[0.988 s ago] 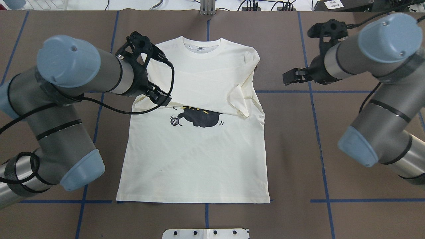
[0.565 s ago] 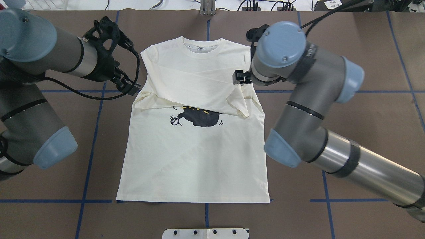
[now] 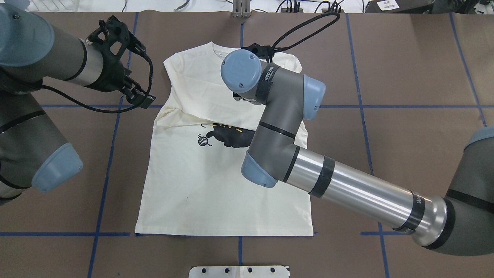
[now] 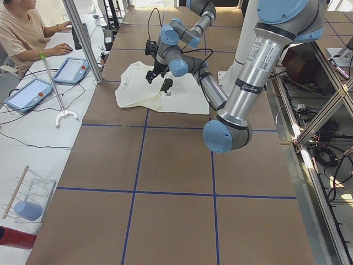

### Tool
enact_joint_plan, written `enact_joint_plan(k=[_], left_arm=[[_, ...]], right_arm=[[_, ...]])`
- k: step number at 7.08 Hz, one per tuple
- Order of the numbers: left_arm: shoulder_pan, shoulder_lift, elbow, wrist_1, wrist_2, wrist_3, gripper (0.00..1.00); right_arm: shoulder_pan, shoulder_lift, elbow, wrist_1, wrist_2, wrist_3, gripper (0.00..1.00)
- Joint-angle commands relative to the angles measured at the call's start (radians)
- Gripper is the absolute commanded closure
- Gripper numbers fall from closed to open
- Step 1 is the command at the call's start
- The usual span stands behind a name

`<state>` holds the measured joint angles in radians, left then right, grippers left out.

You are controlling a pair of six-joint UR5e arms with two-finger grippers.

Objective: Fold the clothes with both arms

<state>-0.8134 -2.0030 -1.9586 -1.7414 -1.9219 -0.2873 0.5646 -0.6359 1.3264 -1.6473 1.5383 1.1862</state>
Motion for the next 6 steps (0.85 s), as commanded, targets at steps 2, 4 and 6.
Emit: enact_joint_plan(k=[2,4,6], left_arm=[[0.000,0.001,0.004,0.000,0.000,-0.004,0.00],[0.000,0.003,0.004,0.000,0.000,-0.004,0.00],[0.000,0.003,0.003,-0.001,0.000,-0.006,0.00]], right_arm=[[-0.031,-0.004,-0.069,-0.023,-0.063,-0.054,0.06],[-0.041,-0.013,-0.068,-0.052,-0.075,-0.063,0.06],[-0.046,-0.025,-0.064,-0.054,-0.081,-0.063,0.06]])
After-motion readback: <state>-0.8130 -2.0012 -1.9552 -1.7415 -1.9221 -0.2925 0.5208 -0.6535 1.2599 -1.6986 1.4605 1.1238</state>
